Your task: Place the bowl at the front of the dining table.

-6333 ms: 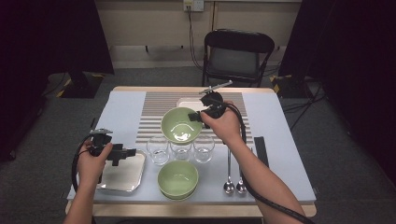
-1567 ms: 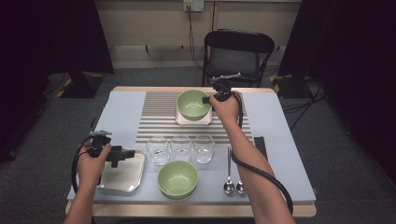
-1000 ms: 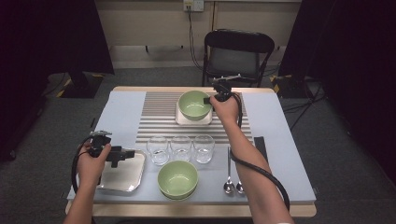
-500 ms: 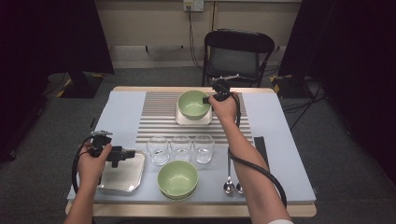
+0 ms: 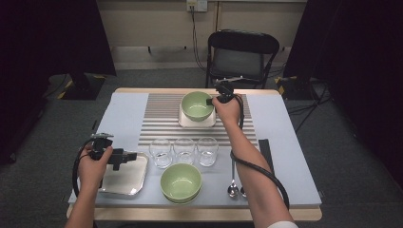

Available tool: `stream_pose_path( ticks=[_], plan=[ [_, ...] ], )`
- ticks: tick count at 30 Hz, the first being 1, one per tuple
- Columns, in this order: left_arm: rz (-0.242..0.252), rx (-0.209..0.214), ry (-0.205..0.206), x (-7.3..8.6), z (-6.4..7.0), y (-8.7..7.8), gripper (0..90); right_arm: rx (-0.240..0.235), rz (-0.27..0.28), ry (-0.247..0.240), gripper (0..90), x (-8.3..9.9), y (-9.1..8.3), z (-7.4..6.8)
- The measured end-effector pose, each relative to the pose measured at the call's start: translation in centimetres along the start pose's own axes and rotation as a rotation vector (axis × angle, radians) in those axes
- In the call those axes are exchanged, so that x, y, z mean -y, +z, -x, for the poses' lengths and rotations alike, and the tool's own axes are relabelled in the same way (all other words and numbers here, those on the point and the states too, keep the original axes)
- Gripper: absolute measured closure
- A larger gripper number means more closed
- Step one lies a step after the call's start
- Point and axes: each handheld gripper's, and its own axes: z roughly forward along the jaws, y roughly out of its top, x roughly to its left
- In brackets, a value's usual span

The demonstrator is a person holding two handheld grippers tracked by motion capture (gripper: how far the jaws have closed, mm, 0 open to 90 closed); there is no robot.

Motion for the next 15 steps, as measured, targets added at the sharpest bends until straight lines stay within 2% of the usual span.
stream_pose_path(
  ticks=[15],
  plan=[
    [-0.015, 0.000, 0.003, 0.03, 0.25, 0.17, 22.0, 0.009, 0.011, 0.004, 83.3, 0.21, 0.80, 0.18]
  ],
)
